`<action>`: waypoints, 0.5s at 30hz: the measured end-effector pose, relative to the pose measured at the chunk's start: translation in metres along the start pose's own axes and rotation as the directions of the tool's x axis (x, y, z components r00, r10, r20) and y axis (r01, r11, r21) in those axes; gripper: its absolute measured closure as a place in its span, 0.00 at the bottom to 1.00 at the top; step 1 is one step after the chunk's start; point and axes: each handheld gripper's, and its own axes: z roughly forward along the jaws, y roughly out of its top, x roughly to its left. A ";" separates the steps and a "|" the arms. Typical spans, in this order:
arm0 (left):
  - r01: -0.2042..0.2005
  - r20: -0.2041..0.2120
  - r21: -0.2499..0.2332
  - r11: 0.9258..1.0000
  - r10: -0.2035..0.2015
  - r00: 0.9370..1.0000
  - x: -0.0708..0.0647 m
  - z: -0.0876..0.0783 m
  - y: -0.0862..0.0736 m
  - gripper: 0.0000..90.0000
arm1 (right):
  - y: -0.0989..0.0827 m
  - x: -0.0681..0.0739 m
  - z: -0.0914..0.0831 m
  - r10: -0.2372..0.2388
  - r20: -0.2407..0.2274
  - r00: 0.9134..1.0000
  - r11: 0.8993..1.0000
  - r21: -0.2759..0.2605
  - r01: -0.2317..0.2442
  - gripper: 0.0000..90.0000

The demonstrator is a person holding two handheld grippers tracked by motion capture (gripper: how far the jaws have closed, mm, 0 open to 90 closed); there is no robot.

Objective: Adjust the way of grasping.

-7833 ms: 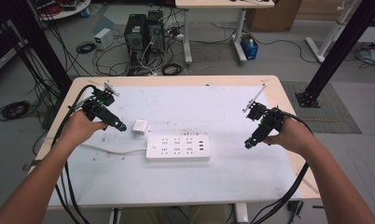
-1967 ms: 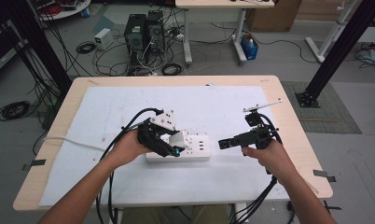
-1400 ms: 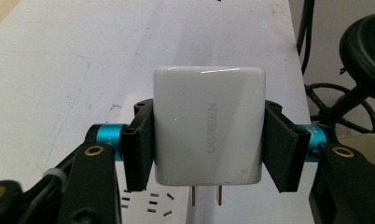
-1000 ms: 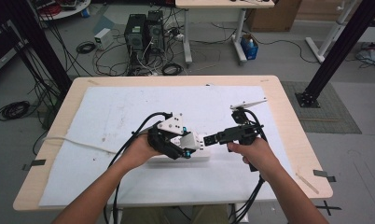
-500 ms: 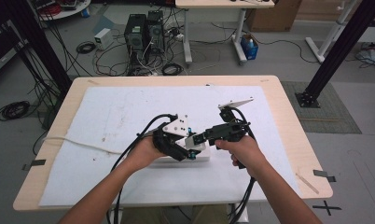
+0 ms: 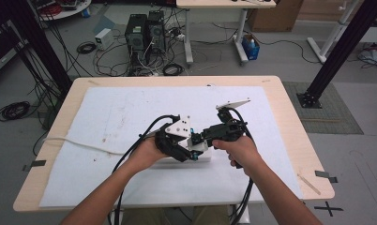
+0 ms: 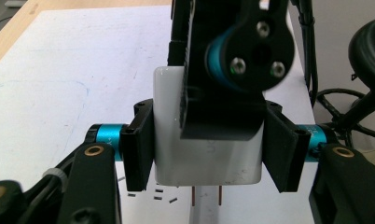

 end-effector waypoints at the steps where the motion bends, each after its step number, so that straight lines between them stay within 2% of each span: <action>1: -0.001 -0.002 -0.003 1.000 0.001 1.000 0.000 0.000 0.000 0.47 | 0.000 0.000 0.001 0.005 -0.014 1.000 1.000 0.002 -0.005 0.29; 3: -0.008 -0.004 -0.001 1.000 0.008 1.000 0.000 0.001 0.000 0.47 | -0.001 -0.001 0.003 0.003 -0.009 1.000 1.000 0.002 -0.003 0.33; 7: -0.017 -0.009 0.007 1.000 0.017 1.000 0.000 0.001 0.000 0.47 | -0.002 -0.003 0.004 0.018 -0.028 0.999 1.000 -0.010 -0.019 0.42; 10: -0.022 -0.012 0.007 1.000 0.022 1.000 -0.001 0.001 0.000 0.47 | -0.002 -0.004 0.004 0.030 -0.037 0.999 1.000 0.006 -0.030 0.43; 15: -0.031 -0.017 0.012 0.999 0.031 0.999 -0.002 0.003 0.001 0.47 | -0.003 -0.005 0.005 0.026 -0.041 0.999 1.000 0.001 -0.026 0.50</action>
